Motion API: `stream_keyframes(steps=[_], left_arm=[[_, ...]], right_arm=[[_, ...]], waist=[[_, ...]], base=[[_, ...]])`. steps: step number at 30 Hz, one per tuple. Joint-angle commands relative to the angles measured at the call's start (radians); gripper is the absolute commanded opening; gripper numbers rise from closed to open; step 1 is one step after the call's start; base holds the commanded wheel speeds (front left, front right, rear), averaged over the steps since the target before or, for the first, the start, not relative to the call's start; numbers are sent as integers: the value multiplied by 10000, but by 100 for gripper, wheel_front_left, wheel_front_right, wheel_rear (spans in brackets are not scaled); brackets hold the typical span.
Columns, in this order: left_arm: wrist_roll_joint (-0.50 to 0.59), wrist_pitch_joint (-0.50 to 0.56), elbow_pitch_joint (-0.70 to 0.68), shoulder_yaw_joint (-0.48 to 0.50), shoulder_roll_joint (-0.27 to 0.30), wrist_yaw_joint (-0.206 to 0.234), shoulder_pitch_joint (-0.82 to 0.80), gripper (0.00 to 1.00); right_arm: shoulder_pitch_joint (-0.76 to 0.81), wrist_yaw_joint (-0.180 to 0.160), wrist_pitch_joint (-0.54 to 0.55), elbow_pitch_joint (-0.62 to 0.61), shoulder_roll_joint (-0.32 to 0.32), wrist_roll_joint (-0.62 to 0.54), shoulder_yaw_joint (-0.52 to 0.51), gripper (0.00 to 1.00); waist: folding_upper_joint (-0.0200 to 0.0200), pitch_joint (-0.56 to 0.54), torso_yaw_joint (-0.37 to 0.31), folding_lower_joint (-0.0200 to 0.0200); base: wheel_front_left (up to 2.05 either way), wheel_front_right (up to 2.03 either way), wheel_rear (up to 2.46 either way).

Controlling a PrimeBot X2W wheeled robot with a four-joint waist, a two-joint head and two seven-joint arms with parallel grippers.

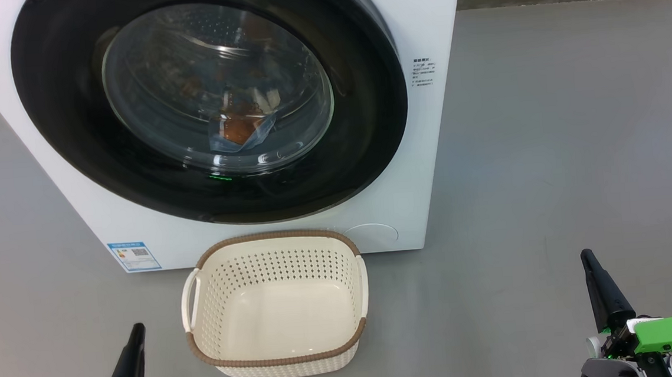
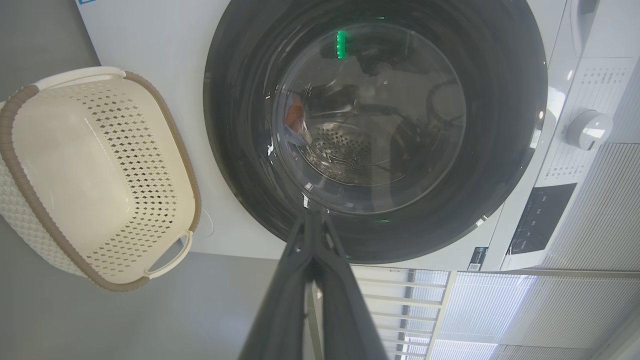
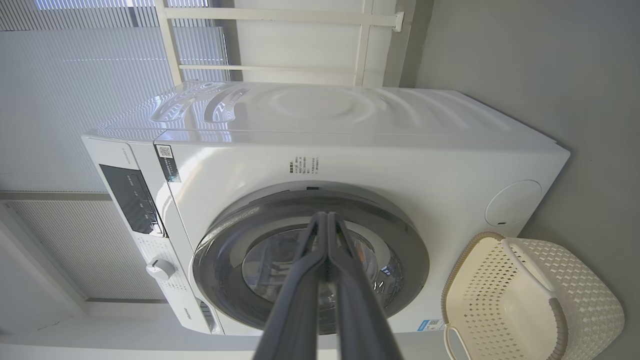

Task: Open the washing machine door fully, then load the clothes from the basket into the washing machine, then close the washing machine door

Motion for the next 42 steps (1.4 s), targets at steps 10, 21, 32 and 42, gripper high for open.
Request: stream_keyframes(steps=[10,21,32,42], left_arm=[[-78,57,-265,364,103,-27,-421,0],[-75,60,-265,368,101,-27,-421,0],[-72,62,-264,371,99,-27,-422,0],[-70,64,-264,373,98,-27,-422,0]], right_arm=[[-103,16,78,-305,-35,71,269,0],[-103,16,77,-305,-35,71,269,0],[-103,16,77,-305,-35,72,270,0],[-103,16,77,-305,-35,72,270,0]], waist=[[0,1,0,0],[0,1,0,0],[0,1,0,0],[0,1,0,0]], base=[[0,0,0],[0,0,0],[0,0,0],[0,0,0]])
